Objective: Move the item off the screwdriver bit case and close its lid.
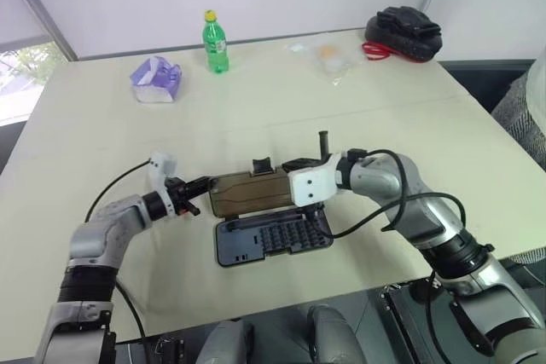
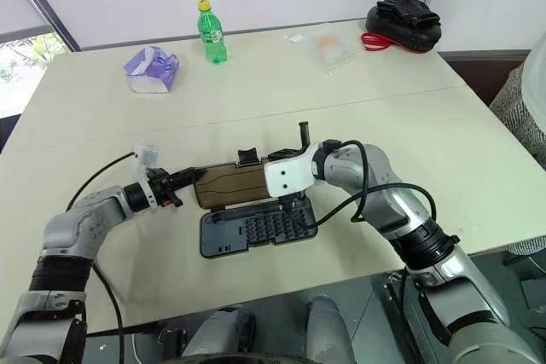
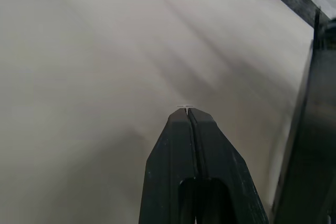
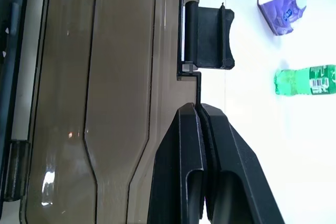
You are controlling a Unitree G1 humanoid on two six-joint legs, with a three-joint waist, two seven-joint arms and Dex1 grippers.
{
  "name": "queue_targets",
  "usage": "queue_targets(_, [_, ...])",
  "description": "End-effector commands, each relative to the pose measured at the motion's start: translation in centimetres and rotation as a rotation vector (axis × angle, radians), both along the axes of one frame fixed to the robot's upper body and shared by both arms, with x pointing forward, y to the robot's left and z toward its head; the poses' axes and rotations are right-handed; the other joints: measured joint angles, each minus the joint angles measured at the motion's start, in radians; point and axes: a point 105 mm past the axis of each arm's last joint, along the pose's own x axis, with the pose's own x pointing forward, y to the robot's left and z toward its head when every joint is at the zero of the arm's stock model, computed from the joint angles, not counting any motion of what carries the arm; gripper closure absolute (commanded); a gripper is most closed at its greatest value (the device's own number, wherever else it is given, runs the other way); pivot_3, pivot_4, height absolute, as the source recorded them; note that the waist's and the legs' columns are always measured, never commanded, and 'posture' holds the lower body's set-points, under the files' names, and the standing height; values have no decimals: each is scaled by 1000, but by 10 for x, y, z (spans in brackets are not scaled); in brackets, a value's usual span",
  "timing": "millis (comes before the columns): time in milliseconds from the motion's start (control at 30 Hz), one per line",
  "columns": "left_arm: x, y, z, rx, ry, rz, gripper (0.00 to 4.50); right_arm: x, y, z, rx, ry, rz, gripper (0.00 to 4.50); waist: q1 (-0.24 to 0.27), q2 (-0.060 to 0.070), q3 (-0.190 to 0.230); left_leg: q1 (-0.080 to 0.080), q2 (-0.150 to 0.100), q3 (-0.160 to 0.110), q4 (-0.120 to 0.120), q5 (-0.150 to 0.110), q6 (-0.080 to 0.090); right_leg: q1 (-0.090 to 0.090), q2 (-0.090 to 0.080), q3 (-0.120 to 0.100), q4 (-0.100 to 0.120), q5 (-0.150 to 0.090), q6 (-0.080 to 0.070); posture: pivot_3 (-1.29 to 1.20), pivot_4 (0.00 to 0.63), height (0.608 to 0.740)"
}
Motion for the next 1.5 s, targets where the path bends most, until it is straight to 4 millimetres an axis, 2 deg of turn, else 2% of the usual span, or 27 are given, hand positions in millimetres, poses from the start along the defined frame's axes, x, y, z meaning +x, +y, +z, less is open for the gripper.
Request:
queue_targets(33, [1, -10, 12, 2, -57, -56, 4500, -4, 0, 13, 20, -44, 5, 4476, 1, 0, 0, 0, 0, 0, 0, 0, 0, 0, 0, 0, 0, 0, 0, 0, 150, 740])
queue_targets(133, [0, -14, 15, -9, -61, -73, 4500, -5, -1, 12, 16, -37, 2, 4476, 1, 0, 0, 0, 0, 0, 0, 0, 0, 0, 0, 0, 0, 0, 0, 0, 150, 740])
queue_targets(233, [0, -18, 17, -29, -58, -93, 4500, -5, -4, 10, 4, -32, -6, 3658, 2, 0, 0, 0, 0, 0, 0, 0, 0, 0, 0, 0, 0, 0, 0, 0, 150, 740])
queue_targets(333, [-1, -24, 23, -49, -58, -118, 4500, -5, -6, 10, 2, -20, -13, 2213, 2, 0, 0, 0, 0, 0, 0, 0, 0, 0, 0, 0, 0, 0, 0, 0, 150, 740])
queue_targets(433, [-2, -28, 25, -48, -60, -142, 4500, -7, -12, 11, 4, 21, -34, 585, 2, 0, 0, 0, 0, 0, 0, 0, 0, 0, 0, 0, 0, 0, 0, 0, 150, 740])
queue_targets(567, [-4, -31, 27, -41, -60, -168, 4500, -13, -32, 19, 47, 167, -104, 585, 4, 0, 0, -1, 0, 0, 1, 0, 0, 0, 0, 0, 0, 0, 0, 0, 150, 740])
queue_targets(733, [-12, -32, 32, -28, -57, -225, 4500, -30, -51, 41, 97, 300, -118, 585, 4, -1, 1, -1, 0, -1, 1, 0, 1, 0, 0, 0, 0, 0, 0, 0, 150, 740])
queue_targets(900, [-26, -36, 39, -20, -46, -320, 4500, -34, -66, 60, 154, 331, -160, 585, 3, -1, 1, -1, 0, -1, 0, -1, 1, 0, 0, 0, 0, 0, 0, 0, 150, 740])
queue_targets(1167, [-49, -36, 47, 15, 14, -472, 4500, -28, -83, 61, 135, 325, -222, 585, 3, -3, 3, 0, 0, 0, 0, -1, 1, 0, 0, 0, 0, 0, 0, 0, 150, 740])
queue_targets(1333, [-66, -42, 39, 51, 67, -585, 4500, -26, -84, 63, 158, 332, -230, 585, 3, -3, 3, -1, 0, 0, 0, -1, 1, 0, 0, 0, -1, 0, 0, 0, 150, 740])
queue_targets(1500, [-70, -50, 13, 101, 112, -602, 4500, -29, -78, 62, 236, 403, -219, 585, 5, -4, 3, -1, 0, 0, 1, -1, 1, 0, 0, 0, -1, 0, 0, 0, 150, 740])
